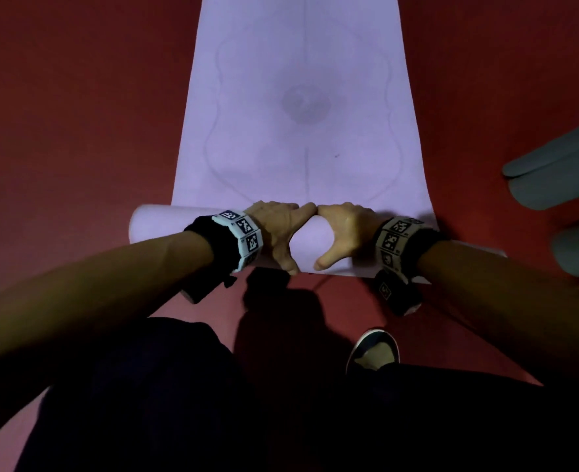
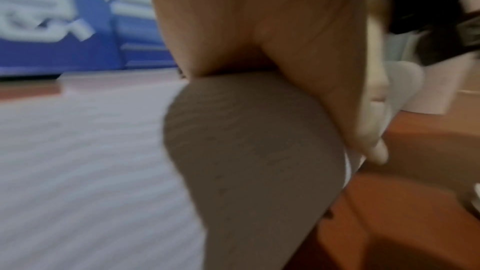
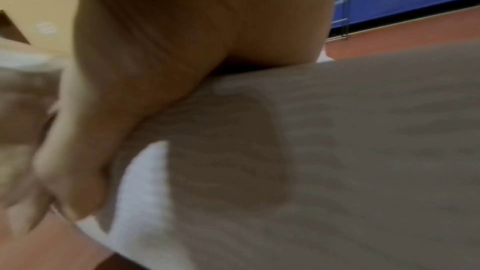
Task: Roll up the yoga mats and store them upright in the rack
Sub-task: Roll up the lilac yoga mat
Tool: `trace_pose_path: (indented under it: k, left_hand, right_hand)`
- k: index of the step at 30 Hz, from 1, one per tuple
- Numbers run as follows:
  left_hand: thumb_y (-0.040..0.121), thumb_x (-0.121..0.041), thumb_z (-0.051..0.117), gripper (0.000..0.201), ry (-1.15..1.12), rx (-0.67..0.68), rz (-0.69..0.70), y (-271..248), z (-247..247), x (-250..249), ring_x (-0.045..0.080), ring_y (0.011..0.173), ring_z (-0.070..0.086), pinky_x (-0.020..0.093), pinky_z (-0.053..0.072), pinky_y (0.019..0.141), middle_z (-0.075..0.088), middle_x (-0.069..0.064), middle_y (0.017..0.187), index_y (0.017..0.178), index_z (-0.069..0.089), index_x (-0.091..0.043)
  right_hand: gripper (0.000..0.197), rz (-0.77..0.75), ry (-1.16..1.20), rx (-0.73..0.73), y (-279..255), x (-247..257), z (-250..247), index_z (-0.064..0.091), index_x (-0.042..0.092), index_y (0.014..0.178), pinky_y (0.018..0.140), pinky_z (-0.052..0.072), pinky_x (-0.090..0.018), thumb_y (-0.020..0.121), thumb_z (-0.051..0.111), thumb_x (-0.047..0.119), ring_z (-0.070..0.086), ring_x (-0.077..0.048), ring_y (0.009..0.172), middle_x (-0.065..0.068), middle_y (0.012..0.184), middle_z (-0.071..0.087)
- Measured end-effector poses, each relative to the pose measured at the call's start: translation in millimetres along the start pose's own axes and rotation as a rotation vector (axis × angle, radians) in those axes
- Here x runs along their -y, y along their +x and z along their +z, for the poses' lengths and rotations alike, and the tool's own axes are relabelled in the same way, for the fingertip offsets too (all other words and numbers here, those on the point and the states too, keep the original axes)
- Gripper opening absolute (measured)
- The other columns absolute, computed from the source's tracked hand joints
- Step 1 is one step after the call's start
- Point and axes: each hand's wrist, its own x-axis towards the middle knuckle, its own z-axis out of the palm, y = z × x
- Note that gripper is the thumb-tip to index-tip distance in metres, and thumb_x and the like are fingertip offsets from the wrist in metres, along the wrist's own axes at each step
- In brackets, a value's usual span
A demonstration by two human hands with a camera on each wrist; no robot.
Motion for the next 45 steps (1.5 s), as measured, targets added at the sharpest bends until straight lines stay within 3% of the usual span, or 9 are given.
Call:
trace_pose_path:
  k: [4, 10, 18, 24, 27, 30, 35, 41, 45]
  left_hand:
    - [0.055, -0.054, 0.083, 0.087, 0.045, 0.0, -0.03, 1, -2, -2, 0.028, 0.09, 0.062, 0.036, 0.044, 0.072, 0.06, -0.002, 0.098, 0.124, 0.035, -0.028]
    - [0.052, -0.041, 0.088, 0.082, -0.236, 0.151, -0.066, 7, -4, 8, 0.015, 0.097, 0.064, 0.034, 0.053, 0.086, 0.061, -0.02, 0.093, 0.124, 0.05, -0.038]
    - [0.048, -0.053, 0.083, 0.091, -0.01, 0.033, -0.027, -4, 7, -3, 0.028, 0.081, 0.061, 0.037, 0.05, 0.068, 0.059, 0.001, 0.096, 0.119, 0.033, -0.024]
    - [0.032, -0.042, 0.086, 0.09, -0.326, 0.192, -0.115, 4, 10, 16, 0.019, 0.1, 0.07, 0.043, 0.057, 0.09, 0.073, -0.006, 0.102, 0.117, 0.059, -0.031]
    - [0.04, -0.046, 0.088, 0.095, -0.269, 0.162, -0.099, 1, 11, 12, 0.014, 0.096, 0.066, 0.039, 0.056, 0.087, 0.066, -0.013, 0.105, 0.125, 0.047, -0.034]
    - [0.055, -0.048, 0.088, 0.091, -0.081, 0.078, -0.039, -6, 9, 5, 0.019, 0.084, 0.054, 0.034, 0.048, 0.075, 0.053, -0.006, 0.101, 0.126, 0.037, -0.024]
    - [0.061, -0.045, 0.084, 0.076, 0.002, 0.067, -0.07, -11, 2, -2, 0.023, 0.071, 0.053, 0.032, 0.044, 0.065, 0.056, 0.0, 0.09, 0.115, 0.04, -0.018]
    - [0.053, -0.033, 0.089, 0.065, -0.221, 0.199, -0.123, 0, -3, 8, 0.015, 0.088, 0.067, 0.036, 0.057, 0.083, 0.065, -0.011, 0.09, 0.106, 0.053, -0.028]
    - [0.05, -0.042, 0.087, 0.081, -0.087, 0.074, -0.047, -3, 1, -5, 0.023, 0.088, 0.065, 0.039, 0.055, 0.079, 0.061, -0.005, 0.096, 0.115, 0.04, -0.025]
  right_hand:
    - [0.086, 0.003, 0.046, 0.049, 1, -1, 1, 0.051, 0.036, 0.119, 0.09, 0.054, -0.039, 0.046, 0.083, 0.068, 0.062, -0.014, 0.098, 0.014, 0.106, 0.064]
    - [0.086, -0.062, -0.078, 0.041, -3, 7, 7, 0.038, 0.036, 0.119, 0.081, 0.051, -0.039, 0.052, 0.083, 0.067, 0.061, -0.021, 0.093, 0.007, 0.101, 0.062]
    - [0.085, -0.043, 0.067, 0.209, 5, 3, -2, 0.054, 0.035, 0.127, 0.095, 0.051, -0.031, 0.052, 0.09, 0.054, 0.06, -0.009, 0.106, 0.015, 0.114, 0.065]
    - [0.102, -0.136, -0.161, 0.093, 0, 18, 14, 0.031, 0.03, 0.126, 0.081, 0.049, -0.039, 0.05, 0.085, 0.07, 0.059, -0.021, 0.095, 0.005, 0.105, 0.059]
    - [0.093, -0.11, -0.207, 0.061, 3, 19, 16, 0.034, 0.027, 0.128, 0.076, 0.048, -0.036, 0.057, 0.083, 0.063, 0.06, -0.024, 0.091, 0.003, 0.102, 0.06]
    - [0.096, -0.041, -0.073, 0.104, 6, 12, 11, 0.043, 0.034, 0.13, 0.088, 0.054, -0.038, 0.048, 0.08, 0.067, 0.061, -0.017, 0.097, 0.009, 0.111, 0.064]
    - [0.086, -0.028, 0.064, 0.143, 4, 9, 8, 0.049, 0.034, 0.121, 0.091, 0.054, -0.038, 0.05, 0.089, 0.062, 0.062, -0.016, 0.102, 0.01, 0.109, 0.064]
    - [0.088, -0.035, 0.03, 0.041, -5, 12, 16, 0.041, 0.038, 0.115, 0.088, 0.053, -0.043, 0.047, 0.082, 0.075, 0.061, -0.022, 0.099, 0.006, 0.107, 0.063]
    - [0.091, -0.004, 0.081, 0.081, 0, 9, 12, 0.051, 0.043, 0.125, 0.094, 0.053, -0.038, 0.044, 0.082, 0.069, 0.062, -0.015, 0.105, 0.015, 0.11, 0.066]
